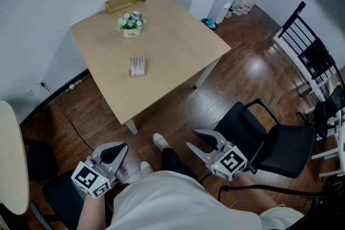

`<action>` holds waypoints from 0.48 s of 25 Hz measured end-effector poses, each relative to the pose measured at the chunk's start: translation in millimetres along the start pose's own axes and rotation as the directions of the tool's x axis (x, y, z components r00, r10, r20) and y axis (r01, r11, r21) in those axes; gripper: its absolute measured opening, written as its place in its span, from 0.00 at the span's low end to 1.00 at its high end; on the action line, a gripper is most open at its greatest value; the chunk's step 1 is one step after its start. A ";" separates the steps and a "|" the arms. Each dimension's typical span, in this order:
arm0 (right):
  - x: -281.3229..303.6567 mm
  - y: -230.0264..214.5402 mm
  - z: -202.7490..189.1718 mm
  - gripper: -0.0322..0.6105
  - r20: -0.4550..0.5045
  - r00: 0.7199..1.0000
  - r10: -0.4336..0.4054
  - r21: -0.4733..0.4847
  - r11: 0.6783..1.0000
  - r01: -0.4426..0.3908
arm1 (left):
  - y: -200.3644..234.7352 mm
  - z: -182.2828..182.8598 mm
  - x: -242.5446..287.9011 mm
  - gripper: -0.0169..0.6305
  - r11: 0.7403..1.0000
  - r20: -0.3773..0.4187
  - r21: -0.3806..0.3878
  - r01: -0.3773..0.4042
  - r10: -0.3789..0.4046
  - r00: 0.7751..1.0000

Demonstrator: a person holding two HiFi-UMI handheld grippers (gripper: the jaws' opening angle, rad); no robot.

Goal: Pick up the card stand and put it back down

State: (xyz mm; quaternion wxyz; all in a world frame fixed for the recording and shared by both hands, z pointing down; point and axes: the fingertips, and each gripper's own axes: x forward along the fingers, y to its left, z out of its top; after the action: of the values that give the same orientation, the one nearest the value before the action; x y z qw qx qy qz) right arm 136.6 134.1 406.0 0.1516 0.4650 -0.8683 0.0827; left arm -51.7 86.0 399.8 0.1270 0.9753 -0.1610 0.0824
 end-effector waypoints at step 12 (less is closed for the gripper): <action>3.2 19.1 2.5 0.28 -0.006 0.999 0.048 -0.007 0.999 -0.048 | -7.0 -2.5 -5.4 0.03 1.000 0.006 0.008 0.001 -0.001 1.000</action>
State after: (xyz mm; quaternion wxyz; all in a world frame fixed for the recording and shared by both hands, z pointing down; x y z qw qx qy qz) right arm 118.5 141.4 404.7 0.1538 0.4435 -0.8789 0.0845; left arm -54.7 94.7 399.6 0.1226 0.9761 -0.1605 0.0803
